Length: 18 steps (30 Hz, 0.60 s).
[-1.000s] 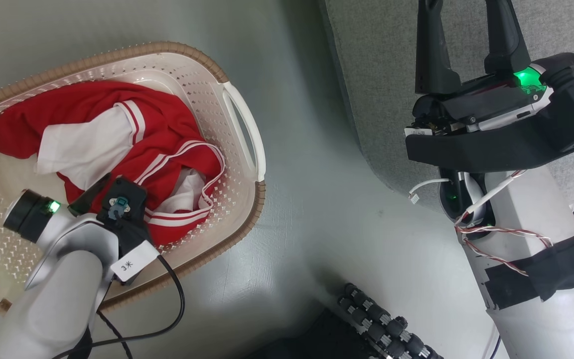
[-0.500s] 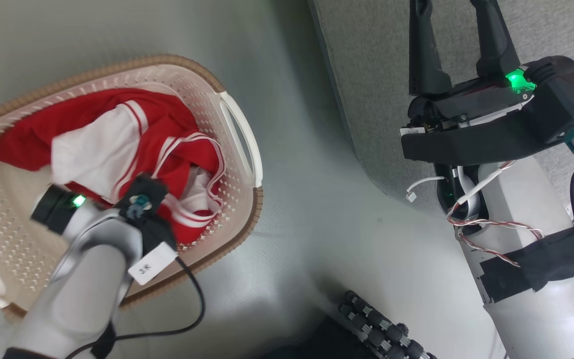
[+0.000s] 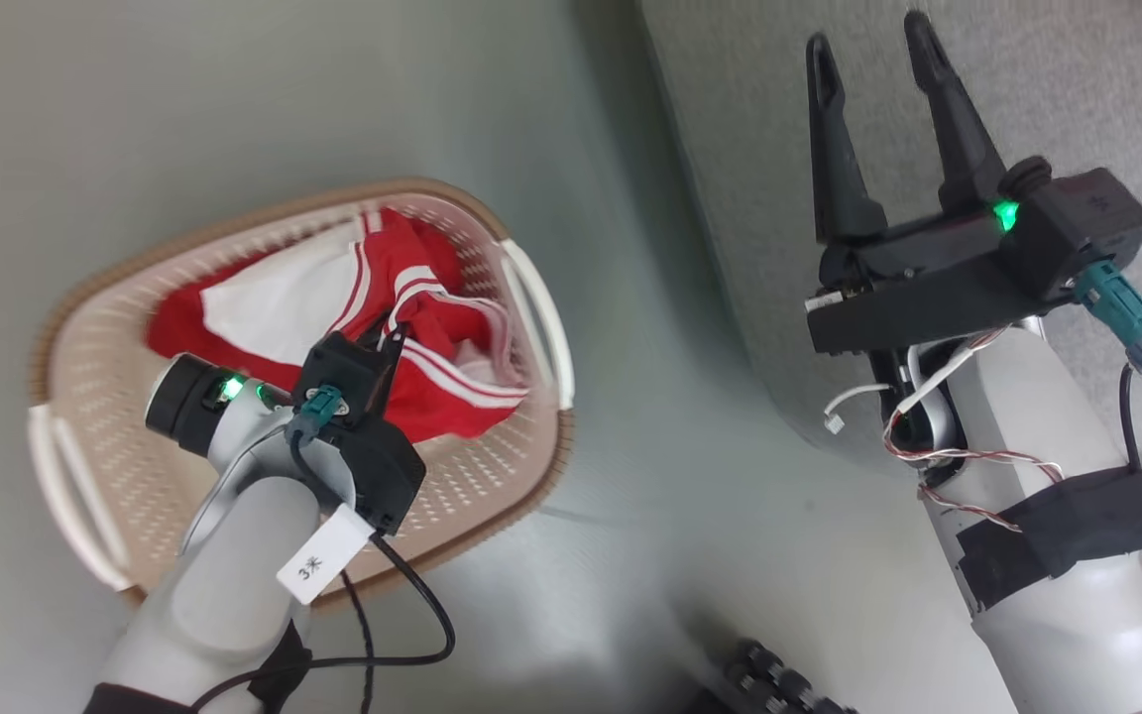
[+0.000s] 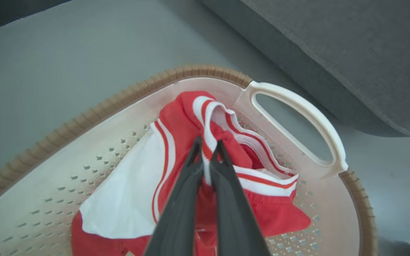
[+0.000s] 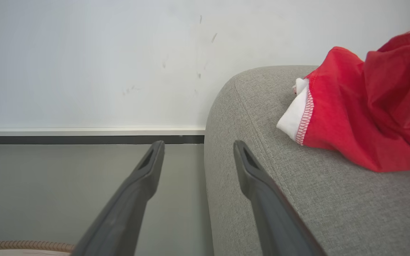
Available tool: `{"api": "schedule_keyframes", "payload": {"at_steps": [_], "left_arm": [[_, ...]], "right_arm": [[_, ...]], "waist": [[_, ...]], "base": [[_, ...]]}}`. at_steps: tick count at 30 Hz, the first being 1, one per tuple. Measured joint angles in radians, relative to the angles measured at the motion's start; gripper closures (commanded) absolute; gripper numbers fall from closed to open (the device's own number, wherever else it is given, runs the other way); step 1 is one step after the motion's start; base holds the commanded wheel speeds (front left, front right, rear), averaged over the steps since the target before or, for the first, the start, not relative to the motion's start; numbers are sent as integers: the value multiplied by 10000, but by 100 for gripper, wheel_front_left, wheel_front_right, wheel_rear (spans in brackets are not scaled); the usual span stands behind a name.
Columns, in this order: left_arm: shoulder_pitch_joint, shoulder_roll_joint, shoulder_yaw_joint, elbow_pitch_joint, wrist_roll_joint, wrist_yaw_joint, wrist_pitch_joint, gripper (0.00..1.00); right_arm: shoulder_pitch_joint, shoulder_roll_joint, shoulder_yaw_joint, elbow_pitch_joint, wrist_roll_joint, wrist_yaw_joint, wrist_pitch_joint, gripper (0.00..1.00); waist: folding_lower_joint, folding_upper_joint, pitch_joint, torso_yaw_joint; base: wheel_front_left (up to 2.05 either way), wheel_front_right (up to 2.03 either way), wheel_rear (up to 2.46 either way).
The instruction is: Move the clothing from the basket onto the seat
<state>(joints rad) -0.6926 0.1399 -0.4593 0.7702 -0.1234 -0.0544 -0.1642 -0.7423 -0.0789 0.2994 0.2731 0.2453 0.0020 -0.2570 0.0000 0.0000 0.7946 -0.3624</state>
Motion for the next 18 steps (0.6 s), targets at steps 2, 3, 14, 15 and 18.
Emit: {"api": "schedule_keyframes", "payload": {"at_steps": [2, 3, 14, 15, 18], "left_arm": [[33, -113, 134, 21, -113, 2, -251, 100], [49, -186, 217, 27, -192, 2, -374, 100], [245, -345, 694, 46, -777, -73, -717, 100], [262, -345, 715, 56, -782, -75, -725, 100], [258, -345, 811, 56, -926, -90, -757, 100]], "right_arm": [[21, -75, -8, 190, -31, 71, 0, 0], [31, -104, -17, 272, -59, 71, 0, 0], [214, -349, -232, 1160, -98, 226, 2, 0], [245, -351, -245, 1237, -98, 251, 2, 0], [457, -345, -245, 1505, -98, 288, 2, 0]], "waist": [[0, 0, -245, 185], [0, 0, -368, 280], [-1, 0, -1722, 1287], [-1, -1, -1869, 1379], [-1, 0, -2323, 1636]], "base": [[0, 0, 0], [0, 0, 0], [0, 0, 0], [0, 0, 0], [0, 0, 0]]}}
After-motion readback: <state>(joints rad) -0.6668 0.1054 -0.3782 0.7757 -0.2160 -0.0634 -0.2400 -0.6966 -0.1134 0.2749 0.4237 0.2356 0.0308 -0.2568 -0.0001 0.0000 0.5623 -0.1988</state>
